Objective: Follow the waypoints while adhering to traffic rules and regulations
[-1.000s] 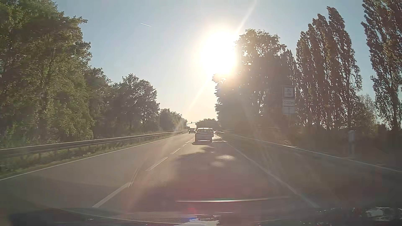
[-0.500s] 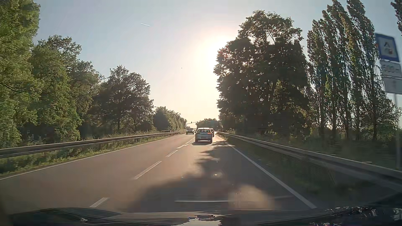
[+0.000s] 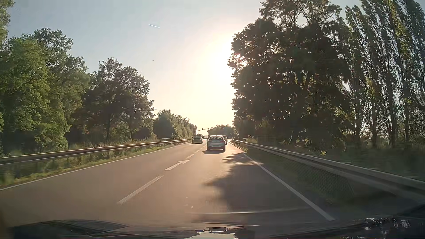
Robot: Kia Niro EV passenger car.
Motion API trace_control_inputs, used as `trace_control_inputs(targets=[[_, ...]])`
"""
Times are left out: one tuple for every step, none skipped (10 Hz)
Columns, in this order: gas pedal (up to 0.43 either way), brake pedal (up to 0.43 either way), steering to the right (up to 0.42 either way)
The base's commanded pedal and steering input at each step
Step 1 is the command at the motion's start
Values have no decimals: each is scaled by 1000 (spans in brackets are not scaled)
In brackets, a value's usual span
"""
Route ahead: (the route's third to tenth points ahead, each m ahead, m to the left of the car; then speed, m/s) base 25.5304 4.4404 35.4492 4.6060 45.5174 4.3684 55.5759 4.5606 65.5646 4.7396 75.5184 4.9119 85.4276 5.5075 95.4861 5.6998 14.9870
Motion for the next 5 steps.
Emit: trace_control_inputs(targets=[[150,0,0],[157,0,0],[157,0,0],[157,0,0],[169,0,0]])
